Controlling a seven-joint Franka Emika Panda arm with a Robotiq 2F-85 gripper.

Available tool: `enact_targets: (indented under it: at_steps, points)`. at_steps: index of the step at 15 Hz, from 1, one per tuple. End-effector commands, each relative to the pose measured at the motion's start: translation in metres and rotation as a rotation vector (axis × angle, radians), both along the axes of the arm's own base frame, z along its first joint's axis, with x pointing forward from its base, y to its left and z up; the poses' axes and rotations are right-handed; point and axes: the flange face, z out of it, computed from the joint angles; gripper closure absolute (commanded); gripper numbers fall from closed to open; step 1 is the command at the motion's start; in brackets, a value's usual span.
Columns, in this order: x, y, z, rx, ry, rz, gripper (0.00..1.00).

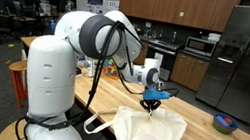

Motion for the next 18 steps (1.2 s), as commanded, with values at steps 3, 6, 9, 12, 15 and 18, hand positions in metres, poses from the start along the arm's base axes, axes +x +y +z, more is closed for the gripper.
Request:
enact_targets:
  at_steps: [3,6,9,12,15,18]
  points:
    - [0.037,0.086,0.019,-0.003,-0.04,0.204,0.99]
    - [0.066,0.12,0.03,0.012,-0.06,0.283,0.99]
    - [0.099,0.135,0.039,0.062,-0.063,0.332,0.99]
    - [0.134,0.129,0.043,0.097,-0.044,0.322,0.99]
    - [0.162,0.11,0.045,0.113,-0.028,0.277,0.99]
    - [0.177,0.083,0.046,0.113,-0.015,0.222,0.99]
